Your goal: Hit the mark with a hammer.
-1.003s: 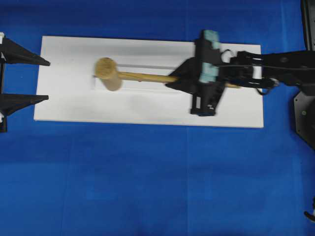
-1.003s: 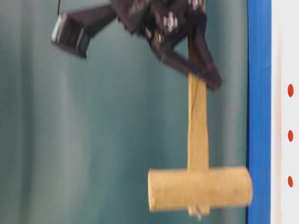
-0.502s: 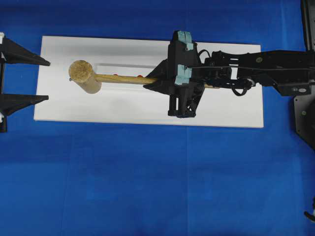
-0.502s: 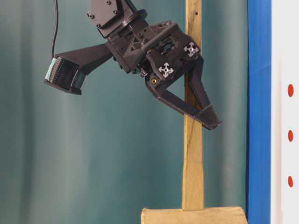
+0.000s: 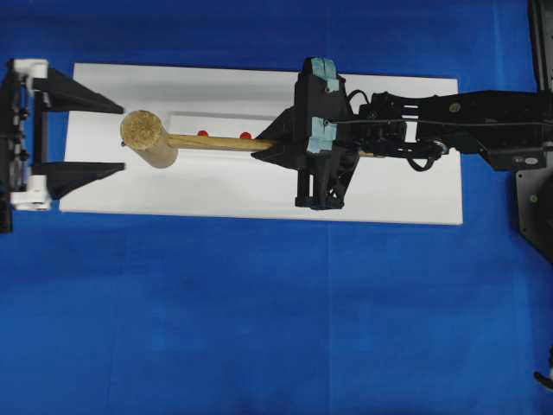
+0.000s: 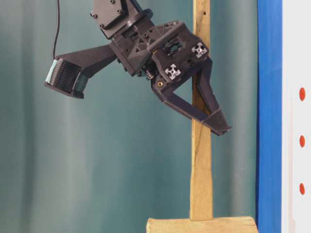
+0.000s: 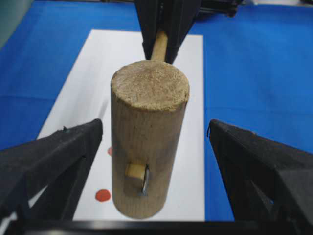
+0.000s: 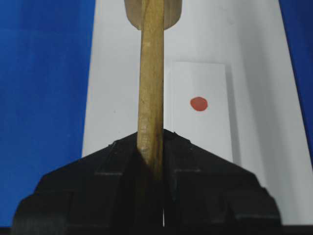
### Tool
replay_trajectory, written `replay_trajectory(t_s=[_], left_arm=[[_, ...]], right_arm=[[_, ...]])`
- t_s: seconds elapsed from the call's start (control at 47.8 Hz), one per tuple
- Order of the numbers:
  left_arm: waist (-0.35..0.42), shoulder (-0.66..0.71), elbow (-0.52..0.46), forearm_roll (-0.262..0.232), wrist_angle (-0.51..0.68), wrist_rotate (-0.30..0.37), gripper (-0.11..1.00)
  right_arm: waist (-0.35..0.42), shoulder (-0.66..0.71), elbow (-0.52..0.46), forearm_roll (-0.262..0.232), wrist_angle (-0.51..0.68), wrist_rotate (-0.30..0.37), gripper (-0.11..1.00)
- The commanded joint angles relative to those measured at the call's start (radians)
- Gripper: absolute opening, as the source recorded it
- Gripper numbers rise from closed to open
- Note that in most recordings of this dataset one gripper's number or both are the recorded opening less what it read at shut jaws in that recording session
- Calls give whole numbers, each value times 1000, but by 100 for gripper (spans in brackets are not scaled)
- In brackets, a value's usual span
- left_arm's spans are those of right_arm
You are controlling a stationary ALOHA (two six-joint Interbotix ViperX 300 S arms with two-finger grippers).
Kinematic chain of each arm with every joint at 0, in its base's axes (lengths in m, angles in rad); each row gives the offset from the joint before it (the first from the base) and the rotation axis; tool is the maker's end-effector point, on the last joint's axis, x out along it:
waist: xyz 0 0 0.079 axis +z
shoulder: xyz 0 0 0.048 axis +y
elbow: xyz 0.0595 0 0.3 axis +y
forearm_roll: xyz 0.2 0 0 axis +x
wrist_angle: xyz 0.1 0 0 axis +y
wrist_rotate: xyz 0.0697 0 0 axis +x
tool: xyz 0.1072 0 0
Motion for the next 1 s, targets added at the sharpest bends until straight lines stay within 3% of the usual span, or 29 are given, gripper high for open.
replay_trajectory(t_s=[0.0, 0.376, 0.711, 0.815, 0.941, 0.982], left_arm=[[3, 48, -35, 0, -43, 0, 94], [21, 202, -112, -2, -110, 6, 94], [32, 227, -130, 0, -127, 21, 92], [32, 222, -127, 0, -123, 23, 78], [31, 221, -124, 0, -109, 23, 45], [31, 221, -126, 2, -103, 23, 45]], right_arm=[[2, -15, -31, 0, -11, 2, 2], [2, -15, -31, -2, -9, 0, 2], [2, -15, -31, -2, -8, -2, 2], [2, -15, -29, -2, -8, -5, 2], [2, -15, -29, -2, -6, -6, 2], [2, -17, -29, 0, -6, -6, 2]])
